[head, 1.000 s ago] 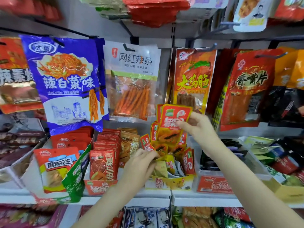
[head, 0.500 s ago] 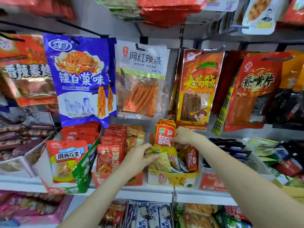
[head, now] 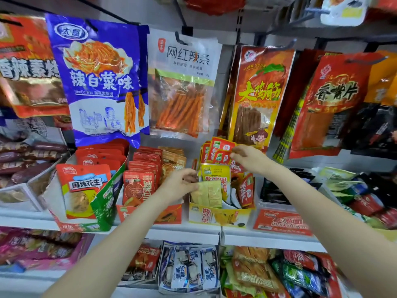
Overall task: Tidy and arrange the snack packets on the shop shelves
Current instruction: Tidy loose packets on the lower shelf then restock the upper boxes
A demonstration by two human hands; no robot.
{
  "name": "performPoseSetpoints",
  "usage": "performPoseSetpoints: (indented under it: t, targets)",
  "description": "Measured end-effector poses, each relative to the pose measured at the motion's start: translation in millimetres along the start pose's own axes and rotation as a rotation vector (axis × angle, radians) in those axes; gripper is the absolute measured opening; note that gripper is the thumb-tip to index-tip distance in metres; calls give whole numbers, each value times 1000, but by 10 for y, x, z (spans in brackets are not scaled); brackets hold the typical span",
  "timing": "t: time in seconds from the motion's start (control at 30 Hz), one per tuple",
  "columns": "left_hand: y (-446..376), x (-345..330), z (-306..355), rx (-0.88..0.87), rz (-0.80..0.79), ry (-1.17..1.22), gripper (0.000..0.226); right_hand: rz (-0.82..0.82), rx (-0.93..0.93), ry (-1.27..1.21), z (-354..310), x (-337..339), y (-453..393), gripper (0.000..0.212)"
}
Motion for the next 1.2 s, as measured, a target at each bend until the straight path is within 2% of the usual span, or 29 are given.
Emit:
performPoseSetpoints:
  t: [0.07, 0.13, 0.2, 0.27, 0.33, 0.4, 0.47, 0.57, 0.6, 0.67, 0.77, 0.83, 0.93, 1.03, 1.13, 1.2]
  targets:
    - [9, -32, 23, -3, 0, -2, 39, 7, 52, 29, 17, 15, 62, 41]
    - [10, -48, 10, -16, -7, -19, 42, 36, 137, -48, -28, 61, 129, 42]
    - [10, -32, -21, -39, -16, -68, 45, -90, 211, -66, -116, 87, 209, 48]
    - [20, -28, -55, -58, -38, -95, 46, -240, 235, 112, -174, 33, 252, 62]
    - [60, -44, -78, -79, -54, -100, 46, -294, 241, 235, -203, -73, 231, 61]
    - [115, -65, -93, -101, -46, -105, 49, -232, 242, 299, -214, -164, 206, 50]
    - [165, -85, -118, -96, 4, -131, 52, -29, 248, 297, -211, -165, 211, 41]
    - [223, -109, -127, -70, 97, -203, 53, 421, 242, -23, -200, 52, 334, 24]
    - [235, -119, -121, -69, 119, -231, 53, 526, 248, -157, -196, 132, 403, 19]
    - [269, -150, -89, -93, 165, -295, 55, 627, 267, -306, -142, 259, 543, 12]
    - [401, -166, 76, -248, 308, -377, 48, 663, 329, -415, -40, 427, 851, 7]
    - [555, -212, 254, -358, 350, -313, 41, 670, 369, -444, 49, 530, 1128, 8]
    - [840, -464, 527, -455, 204, -160, 37, 603, 366, -465, 214, 598, 1567, 10]
    - [1083, -808, 723, -498, 32, -105, 46, 613, 379, -490, 334, 627, 1971, 13]
    - [1226, -1060, 761, -542, 70, -28, 49, 616, 377, -422, 435, 653, 2284, 8]
    - [1254, -1194, 686, -536, 124, 56, 50, 570, 347, -365, 556, 582, 2460, 13]
Point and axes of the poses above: each hand's wrist, its own y-axis away from the middle knuckle, its own x-axis out of the back of the hand, z = x × y, the point moved 2 cm from there along -y, towards the middle knuckle, and after that the axes turned 5 degrees about -y, right-handed, at the moved point
